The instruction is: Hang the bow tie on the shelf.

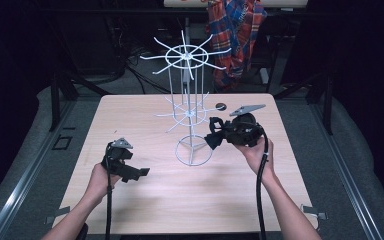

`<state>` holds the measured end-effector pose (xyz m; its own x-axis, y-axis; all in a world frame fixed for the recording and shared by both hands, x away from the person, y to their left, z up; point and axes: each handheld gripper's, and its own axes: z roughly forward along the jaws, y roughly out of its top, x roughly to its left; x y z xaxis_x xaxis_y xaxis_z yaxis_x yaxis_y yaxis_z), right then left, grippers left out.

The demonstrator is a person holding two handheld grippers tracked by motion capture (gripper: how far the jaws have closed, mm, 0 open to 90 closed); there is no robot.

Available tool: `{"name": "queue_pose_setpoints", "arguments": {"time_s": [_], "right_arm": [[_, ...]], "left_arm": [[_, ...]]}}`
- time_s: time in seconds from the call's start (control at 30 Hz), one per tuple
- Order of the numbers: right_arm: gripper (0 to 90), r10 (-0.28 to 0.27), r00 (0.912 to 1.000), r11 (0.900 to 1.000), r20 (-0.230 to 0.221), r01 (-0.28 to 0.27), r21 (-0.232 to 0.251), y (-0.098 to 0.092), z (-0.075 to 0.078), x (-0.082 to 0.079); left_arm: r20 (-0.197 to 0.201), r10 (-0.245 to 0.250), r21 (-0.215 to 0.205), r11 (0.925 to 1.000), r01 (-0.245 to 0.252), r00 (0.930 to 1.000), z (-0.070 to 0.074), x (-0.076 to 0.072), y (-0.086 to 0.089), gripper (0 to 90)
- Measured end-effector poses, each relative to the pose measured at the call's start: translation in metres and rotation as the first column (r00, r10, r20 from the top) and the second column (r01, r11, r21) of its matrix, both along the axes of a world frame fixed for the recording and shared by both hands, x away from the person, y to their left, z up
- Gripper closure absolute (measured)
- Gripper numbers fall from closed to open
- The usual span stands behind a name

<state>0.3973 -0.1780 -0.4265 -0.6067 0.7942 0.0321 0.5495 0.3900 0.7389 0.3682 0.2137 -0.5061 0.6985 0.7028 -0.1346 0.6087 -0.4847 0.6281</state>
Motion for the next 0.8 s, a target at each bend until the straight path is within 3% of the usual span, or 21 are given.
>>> {"name": "queue_pose_setpoints", "arguments": {"time_s": [0.57, 0.8], "right_arm": [[70.2, 0.047, 0.9989, 0.998, -0.005, -0.047, -0.041, 0.023, -0.007, 0.004], [70.0, 0.060, 0.9982, 0.998, -0.002, -0.060, -0.033, 0.029, -0.008, 0.007]], "left_arm": [[-0.011, -0.002, 0.002, 1.0000, 0.002, 0.9999, -0.001, 0.000, -0.001, 4.3], [-0.014, -0.008, -0.002, 1.0000, 0.008, 0.9999, -0.002, 0.000, 0.000, 4.3]]}}
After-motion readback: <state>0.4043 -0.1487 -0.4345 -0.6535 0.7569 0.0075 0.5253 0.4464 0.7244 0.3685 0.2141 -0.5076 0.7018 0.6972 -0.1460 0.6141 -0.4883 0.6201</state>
